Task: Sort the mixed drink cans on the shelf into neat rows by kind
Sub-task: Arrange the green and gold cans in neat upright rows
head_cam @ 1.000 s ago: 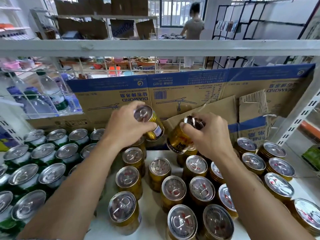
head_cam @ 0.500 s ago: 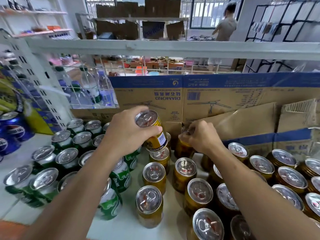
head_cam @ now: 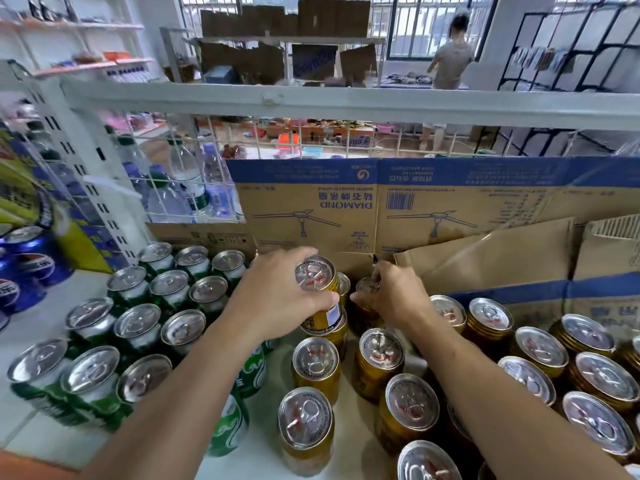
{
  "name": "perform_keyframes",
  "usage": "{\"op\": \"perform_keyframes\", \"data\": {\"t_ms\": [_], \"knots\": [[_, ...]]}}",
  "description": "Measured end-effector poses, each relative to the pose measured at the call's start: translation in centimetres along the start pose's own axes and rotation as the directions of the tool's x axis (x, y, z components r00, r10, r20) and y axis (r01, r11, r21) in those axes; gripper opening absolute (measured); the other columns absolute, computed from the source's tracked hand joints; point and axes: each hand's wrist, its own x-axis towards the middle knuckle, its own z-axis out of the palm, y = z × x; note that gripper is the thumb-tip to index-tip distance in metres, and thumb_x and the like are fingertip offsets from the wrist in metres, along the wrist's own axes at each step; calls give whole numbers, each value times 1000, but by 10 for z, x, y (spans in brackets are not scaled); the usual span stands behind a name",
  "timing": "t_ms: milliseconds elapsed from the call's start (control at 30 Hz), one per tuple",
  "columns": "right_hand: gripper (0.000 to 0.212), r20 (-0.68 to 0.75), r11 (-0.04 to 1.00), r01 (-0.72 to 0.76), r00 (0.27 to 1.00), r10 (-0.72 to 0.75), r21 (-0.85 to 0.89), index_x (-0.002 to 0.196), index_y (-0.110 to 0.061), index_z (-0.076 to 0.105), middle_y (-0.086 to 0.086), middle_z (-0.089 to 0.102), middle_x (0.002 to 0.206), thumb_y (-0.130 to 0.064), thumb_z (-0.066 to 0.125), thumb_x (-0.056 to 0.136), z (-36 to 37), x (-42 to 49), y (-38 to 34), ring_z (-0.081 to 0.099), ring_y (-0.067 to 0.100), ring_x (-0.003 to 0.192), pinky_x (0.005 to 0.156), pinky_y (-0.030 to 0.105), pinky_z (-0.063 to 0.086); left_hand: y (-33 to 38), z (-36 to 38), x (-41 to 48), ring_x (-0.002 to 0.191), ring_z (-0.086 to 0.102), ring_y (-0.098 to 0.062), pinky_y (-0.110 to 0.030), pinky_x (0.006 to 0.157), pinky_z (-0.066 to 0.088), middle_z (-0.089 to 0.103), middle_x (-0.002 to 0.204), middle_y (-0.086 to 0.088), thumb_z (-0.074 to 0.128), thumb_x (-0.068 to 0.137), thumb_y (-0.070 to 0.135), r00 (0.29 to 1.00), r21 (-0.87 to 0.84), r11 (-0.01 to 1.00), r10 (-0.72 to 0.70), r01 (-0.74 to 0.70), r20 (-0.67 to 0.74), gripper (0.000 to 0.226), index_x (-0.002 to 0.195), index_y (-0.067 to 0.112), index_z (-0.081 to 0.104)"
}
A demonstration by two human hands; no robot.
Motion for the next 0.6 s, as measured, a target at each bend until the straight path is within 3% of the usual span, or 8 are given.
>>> {"op": "perform_keyframes", "data": {"t_ms": [100,267,433,600], "knots": [[49,-28,1000,29,999,-29,-9,103,-11,58,10,64,107,-47,77,76,2,1,1,59,29,97,69,27,36,-2,5,0,130,44,-18,-33,101,35,51,140,5,74,74,52,1000,8,1000,-1,1,13,74,140,34,45],[38,-56,998,63,996,-63,10,87,-16,54,9,60,103,-43,77,77,9,0,5,55,26,90,67,27,32,-4,6,5,127,44,-19,-28,92,33,52,137,4,70,77,54,1000,36,999,0,-1,28,73,142,33,43],[40,-28,998,59,998,-58,24,99,-12,58,8,54,109,-42,75,80,10,0,4,53,25,95,71,27,34,-8,8,12,129,43,-20,-36,102,39,49,140,2,69,79,54,997,47,999,-15,12,75,75,144,33,38],[45,-74,998,62,995,-64,-33,105,-8,59,12,55,111,-44,72,82,15,-3,4,56,31,99,73,31,40,-11,8,12,121,49,-19,-40,98,44,52,133,4,72,76,52,995,12,1000,-10,9,103,74,141,34,40]]}}
